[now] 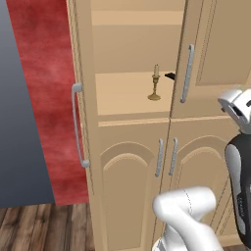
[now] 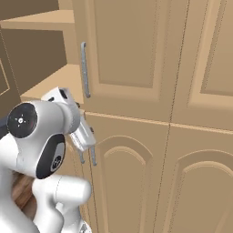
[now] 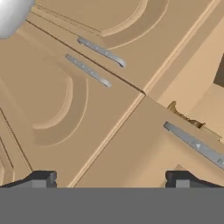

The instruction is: Pick the jar and candle from the dining table and place them in the open cabinet. Close the cabinet after placing the objects.

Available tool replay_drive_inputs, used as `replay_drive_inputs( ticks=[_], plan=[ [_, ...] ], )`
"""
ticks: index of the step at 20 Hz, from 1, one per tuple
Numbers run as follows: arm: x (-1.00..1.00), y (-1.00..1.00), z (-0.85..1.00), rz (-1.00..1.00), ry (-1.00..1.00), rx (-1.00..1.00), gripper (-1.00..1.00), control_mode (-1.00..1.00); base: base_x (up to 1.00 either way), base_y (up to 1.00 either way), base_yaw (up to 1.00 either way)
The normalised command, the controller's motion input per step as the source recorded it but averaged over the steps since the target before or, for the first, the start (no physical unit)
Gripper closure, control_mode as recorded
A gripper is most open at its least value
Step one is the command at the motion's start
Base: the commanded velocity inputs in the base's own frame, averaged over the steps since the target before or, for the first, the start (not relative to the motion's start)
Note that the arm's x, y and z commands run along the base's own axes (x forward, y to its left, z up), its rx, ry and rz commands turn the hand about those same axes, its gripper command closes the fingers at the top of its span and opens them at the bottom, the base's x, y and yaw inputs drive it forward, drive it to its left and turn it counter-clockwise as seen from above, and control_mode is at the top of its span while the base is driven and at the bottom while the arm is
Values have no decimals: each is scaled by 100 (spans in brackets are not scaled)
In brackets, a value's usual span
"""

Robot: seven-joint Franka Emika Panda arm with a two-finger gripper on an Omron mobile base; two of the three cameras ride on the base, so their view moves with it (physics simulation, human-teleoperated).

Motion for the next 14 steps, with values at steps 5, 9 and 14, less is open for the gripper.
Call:
replay_drive_inputs(
  ticks=[5,9,14],
  plan=[
    [-1,54,-10,24,3,-11,-100,-100,0,0,0],
    [-6,61,0,24,9,-22,-100,-100,0,0,0],
    [-42,60,-3,13,4,-34,-100,-100,0,0,0]
  ],
)
